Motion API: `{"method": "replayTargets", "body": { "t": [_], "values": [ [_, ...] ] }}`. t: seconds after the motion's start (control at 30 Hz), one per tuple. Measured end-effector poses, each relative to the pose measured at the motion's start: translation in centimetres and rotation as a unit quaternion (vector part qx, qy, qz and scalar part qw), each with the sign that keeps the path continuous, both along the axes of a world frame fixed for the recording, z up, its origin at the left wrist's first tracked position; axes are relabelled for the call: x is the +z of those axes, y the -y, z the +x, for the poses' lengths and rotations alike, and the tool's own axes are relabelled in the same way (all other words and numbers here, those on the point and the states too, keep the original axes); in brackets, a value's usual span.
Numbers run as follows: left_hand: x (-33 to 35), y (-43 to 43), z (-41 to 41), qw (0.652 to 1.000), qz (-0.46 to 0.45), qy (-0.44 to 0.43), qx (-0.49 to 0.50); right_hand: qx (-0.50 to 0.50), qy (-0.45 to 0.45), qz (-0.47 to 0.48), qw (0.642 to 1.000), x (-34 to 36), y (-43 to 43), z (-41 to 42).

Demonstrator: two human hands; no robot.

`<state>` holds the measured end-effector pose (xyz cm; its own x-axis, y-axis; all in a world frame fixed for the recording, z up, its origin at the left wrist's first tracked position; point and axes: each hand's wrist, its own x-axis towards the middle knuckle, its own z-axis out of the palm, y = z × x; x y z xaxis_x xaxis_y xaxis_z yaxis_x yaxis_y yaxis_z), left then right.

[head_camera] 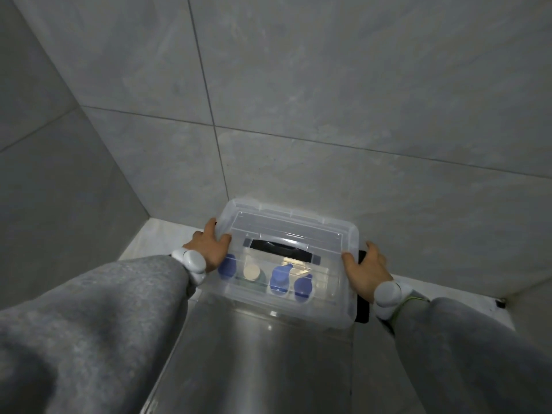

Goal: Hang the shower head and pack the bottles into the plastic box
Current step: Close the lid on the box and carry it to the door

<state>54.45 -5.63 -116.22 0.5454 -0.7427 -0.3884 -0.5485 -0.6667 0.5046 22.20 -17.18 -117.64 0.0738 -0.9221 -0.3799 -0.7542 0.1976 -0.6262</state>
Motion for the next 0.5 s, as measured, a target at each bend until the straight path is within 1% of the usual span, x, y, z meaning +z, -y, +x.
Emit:
{"method": "replayTargets", "body": {
  "t": [0.07, 0.17, 0.23, 0.37, 0.5],
  "values": [
    [0.1, 0.2, -0.1, 1.000, 0.008, 0.008, 0.012, 0.003, -0.015, -0.009, 1.000, 0.1, 0.0, 0.0],
    [-0.1, 0.2, 0.0, 1.000, 0.016, -0.007, 0.020, -0.002, -0.033, -0.035, 0.999, 0.4, -0.1, 0.1],
    [-0.5, 0.1, 0.2, 0.999, 0.028, -0.019, 0.039, -0.004, -0.034, -0.049, 0.998, 0.7, -0.1, 0.1],
    [-1.0, -0.1, 0.2, 0.996, 0.009, -0.057, 0.063, 0.006, -0.021, -0.061, 0.998, 1.4, 0.0, 0.2],
    [-1.2, 0.0, 0.3, 0.995, 0.011, -0.059, 0.077, 0.013, -0.028, -0.098, 0.995, 1.6, -0.2, 0.5]
  ]
}}
